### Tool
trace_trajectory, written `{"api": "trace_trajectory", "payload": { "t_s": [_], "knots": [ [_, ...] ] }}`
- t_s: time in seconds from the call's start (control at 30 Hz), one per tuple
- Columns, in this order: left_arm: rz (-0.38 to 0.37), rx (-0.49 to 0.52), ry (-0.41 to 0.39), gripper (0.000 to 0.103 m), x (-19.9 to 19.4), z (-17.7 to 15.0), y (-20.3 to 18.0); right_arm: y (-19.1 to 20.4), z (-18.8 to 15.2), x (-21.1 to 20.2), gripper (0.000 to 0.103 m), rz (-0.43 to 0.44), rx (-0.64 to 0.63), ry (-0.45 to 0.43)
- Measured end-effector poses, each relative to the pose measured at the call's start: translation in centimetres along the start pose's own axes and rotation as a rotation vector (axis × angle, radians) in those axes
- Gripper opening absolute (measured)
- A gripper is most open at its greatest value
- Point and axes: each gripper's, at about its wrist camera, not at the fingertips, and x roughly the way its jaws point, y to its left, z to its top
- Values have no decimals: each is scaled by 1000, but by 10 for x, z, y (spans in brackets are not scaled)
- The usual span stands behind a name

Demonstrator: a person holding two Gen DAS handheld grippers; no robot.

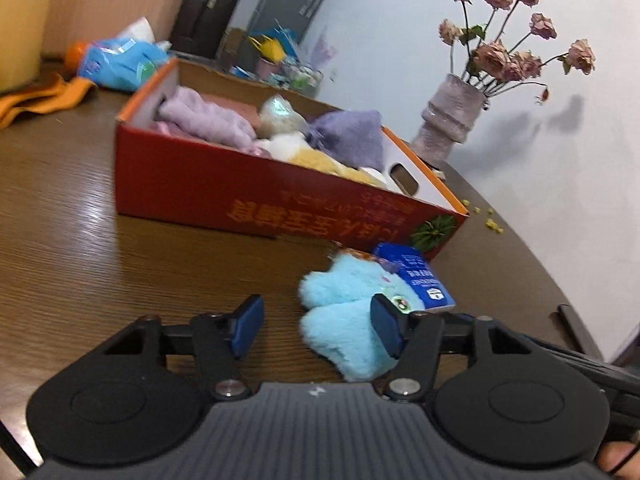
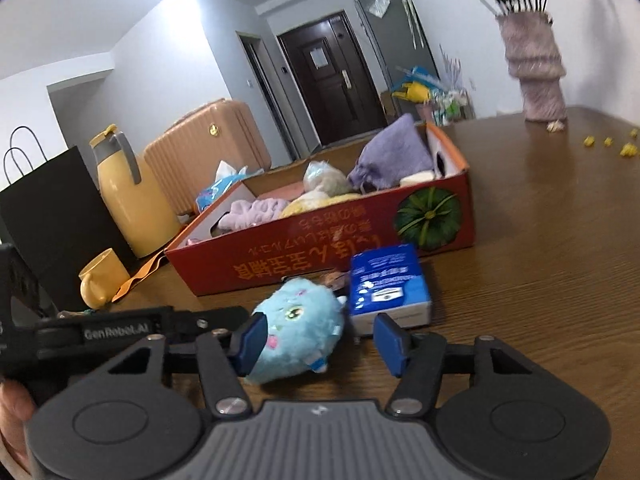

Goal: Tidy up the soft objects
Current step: 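Move both grippers to the light-blue plush toy and close on it, then lift the blue plush with both grippers and carry it over the box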

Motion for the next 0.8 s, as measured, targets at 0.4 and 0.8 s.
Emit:
{"api": "trace_trajectory", "payload": {
  "t_s": [0.4,0.8],
  "knots": [
    [-144,-128,80,31,-7,-10,13,7,-14,10,38,73,22,47],
    [-128,-90,71,50,-43,-35,-16,-11,-31,-64,47,40,41,8]
  ]
}}
